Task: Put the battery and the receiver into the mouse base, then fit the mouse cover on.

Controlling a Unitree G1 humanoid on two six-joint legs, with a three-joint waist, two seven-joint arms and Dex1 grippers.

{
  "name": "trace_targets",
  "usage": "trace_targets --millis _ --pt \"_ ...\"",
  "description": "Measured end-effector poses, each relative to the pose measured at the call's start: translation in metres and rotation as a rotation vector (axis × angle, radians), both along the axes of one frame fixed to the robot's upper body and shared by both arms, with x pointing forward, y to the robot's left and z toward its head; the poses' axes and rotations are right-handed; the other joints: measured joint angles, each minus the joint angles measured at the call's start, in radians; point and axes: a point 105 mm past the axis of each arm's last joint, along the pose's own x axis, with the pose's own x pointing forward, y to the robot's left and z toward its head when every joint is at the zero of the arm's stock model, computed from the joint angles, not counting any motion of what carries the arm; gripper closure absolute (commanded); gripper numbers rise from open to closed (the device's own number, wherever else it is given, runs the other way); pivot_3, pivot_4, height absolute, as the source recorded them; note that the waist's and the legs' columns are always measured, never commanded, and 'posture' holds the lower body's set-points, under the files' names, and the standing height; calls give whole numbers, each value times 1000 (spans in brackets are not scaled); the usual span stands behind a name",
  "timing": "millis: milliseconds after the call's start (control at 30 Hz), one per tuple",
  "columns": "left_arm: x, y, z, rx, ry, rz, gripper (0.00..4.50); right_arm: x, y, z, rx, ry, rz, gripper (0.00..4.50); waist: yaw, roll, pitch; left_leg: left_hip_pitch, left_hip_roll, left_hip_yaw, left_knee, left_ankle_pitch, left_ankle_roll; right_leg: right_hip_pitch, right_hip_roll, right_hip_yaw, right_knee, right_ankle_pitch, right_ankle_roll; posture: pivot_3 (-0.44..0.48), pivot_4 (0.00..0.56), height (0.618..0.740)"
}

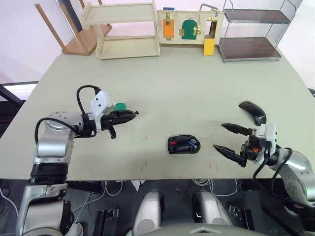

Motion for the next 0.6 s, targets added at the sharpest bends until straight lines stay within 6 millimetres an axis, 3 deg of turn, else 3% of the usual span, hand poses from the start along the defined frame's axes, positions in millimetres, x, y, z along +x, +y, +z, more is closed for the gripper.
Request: trace_targets --millis 233,400,600 --pt "-8 -24 2 6 -46 -119 4471 13 4 12 -25 49 -34 0 0 0 0 0 0 -1 0 0 0 0 0 0 0 0 0 0 150 740" --pt "-13 -48 2 12 -56 -241 4471 14 21 30 -8 117 -2 0 -1 0 0 0 0 0 0 0 0 0 0 0 0 0 0 0 150 740" --pt "-18 -68 1 16 -45 -357 4471 15 33 37 -60 308 49 0 -2 0 0 -1 0 -1 0 0 0 0 0 -1 -1 0 0 0 150 740"
